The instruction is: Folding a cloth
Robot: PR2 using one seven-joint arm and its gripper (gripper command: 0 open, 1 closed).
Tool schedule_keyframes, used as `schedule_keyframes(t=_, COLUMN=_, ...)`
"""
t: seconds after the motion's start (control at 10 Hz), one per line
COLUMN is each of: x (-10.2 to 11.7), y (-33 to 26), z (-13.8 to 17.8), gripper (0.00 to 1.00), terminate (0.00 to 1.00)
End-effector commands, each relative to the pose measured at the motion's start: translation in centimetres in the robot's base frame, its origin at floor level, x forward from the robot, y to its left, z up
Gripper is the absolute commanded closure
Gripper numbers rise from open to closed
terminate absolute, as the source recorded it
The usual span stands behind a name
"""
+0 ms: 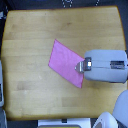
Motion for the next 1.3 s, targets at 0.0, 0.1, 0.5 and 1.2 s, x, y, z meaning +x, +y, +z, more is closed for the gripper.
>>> schedule_keyframes(t=0.0, x=0.1, y=-1.1, z=-3.4, gripper=0.00, terminate=0.00)
schedule_keyframes(t=0.1, x=0.1, y=-1.5, z=-3.4, gripper=0.00, terminate=0.00)
schedule_keyframes(t=0.5, x=0.6, y=-2.2, z=-2.9, gripper=1.00, terminate=0.00)
schedule_keyframes(t=1.2, x=0.0, y=-2.6, z=-2.3, gripper=1.00, terminate=0.00)
